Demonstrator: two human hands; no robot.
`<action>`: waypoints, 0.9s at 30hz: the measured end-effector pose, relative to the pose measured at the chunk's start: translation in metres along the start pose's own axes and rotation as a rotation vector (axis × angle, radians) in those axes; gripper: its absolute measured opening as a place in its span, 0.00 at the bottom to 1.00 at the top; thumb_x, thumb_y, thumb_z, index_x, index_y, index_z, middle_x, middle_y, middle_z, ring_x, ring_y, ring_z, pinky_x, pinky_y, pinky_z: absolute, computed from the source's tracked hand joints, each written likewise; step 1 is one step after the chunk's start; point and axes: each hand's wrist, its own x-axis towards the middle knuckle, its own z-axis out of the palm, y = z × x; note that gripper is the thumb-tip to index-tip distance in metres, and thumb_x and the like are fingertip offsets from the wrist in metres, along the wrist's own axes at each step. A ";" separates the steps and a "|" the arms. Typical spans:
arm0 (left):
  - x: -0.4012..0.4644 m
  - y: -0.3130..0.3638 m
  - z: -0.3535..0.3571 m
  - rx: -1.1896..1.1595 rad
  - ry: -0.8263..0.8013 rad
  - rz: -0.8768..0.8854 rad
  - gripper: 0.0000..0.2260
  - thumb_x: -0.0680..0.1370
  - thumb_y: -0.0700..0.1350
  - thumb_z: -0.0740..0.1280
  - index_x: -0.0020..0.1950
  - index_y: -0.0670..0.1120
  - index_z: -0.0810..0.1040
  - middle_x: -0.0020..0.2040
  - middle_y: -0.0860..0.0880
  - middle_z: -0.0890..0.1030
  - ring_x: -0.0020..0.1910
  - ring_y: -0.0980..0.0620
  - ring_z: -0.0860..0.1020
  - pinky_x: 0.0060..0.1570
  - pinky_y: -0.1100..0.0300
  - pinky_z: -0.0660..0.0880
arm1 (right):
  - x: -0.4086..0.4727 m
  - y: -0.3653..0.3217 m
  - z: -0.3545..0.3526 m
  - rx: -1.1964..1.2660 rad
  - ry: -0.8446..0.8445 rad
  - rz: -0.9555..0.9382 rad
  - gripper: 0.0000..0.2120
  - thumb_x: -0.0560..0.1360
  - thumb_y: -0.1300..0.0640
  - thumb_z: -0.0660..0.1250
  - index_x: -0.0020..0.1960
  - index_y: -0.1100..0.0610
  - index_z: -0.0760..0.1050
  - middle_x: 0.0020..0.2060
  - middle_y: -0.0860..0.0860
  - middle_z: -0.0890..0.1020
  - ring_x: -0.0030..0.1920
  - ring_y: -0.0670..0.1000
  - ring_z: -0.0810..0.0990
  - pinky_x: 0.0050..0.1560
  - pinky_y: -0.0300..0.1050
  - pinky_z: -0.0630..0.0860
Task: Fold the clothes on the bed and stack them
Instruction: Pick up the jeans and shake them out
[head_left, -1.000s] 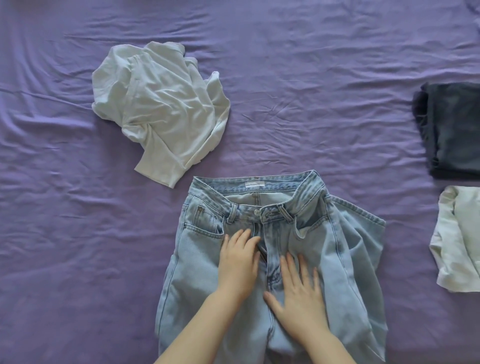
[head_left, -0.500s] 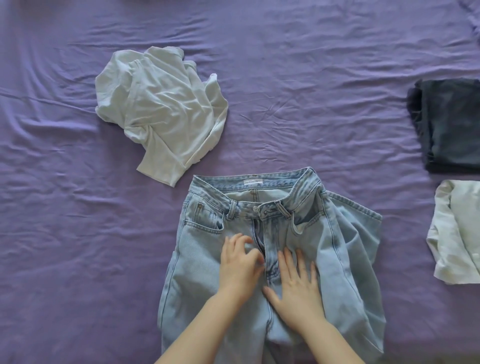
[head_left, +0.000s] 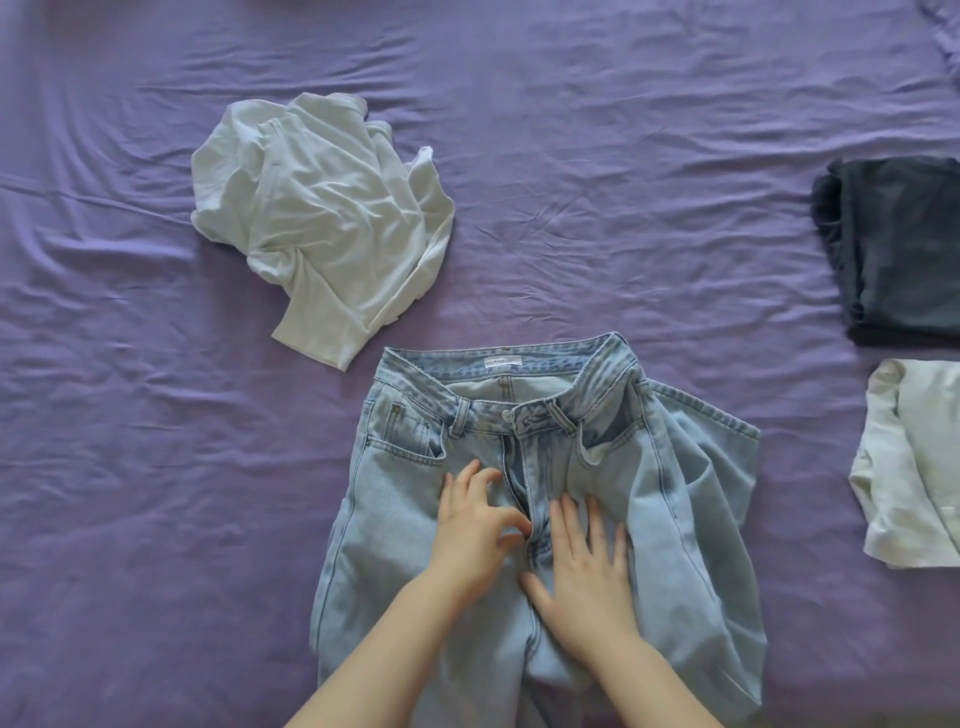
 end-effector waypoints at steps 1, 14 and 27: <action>-0.001 0.001 0.000 -0.001 0.033 0.012 0.06 0.73 0.48 0.70 0.47 0.57 0.83 0.70 0.46 0.67 0.75 0.42 0.54 0.72 0.47 0.40 | 0.000 -0.001 0.000 0.002 0.011 0.003 0.39 0.65 0.37 0.55 0.68 0.60 0.63 0.65 0.57 0.74 0.67 0.60 0.64 0.68 0.58 0.46; 0.008 0.006 0.011 -0.068 0.192 -0.100 0.15 0.55 0.52 0.81 0.35 0.55 0.79 0.49 0.47 0.78 0.56 0.39 0.76 0.57 0.36 0.72 | 0.001 -0.004 0.003 0.007 0.041 0.032 0.37 0.65 0.39 0.54 0.68 0.60 0.62 0.64 0.58 0.75 0.67 0.59 0.64 0.63 0.62 0.57; 0.008 0.007 0.005 -0.099 0.164 -0.126 0.03 0.64 0.50 0.72 0.35 0.53 0.80 0.54 0.45 0.77 0.61 0.38 0.71 0.61 0.39 0.67 | -0.002 -0.002 -0.001 0.082 -0.004 0.064 0.29 0.79 0.39 0.37 0.70 0.53 0.63 0.65 0.55 0.75 0.67 0.57 0.64 0.68 0.57 0.48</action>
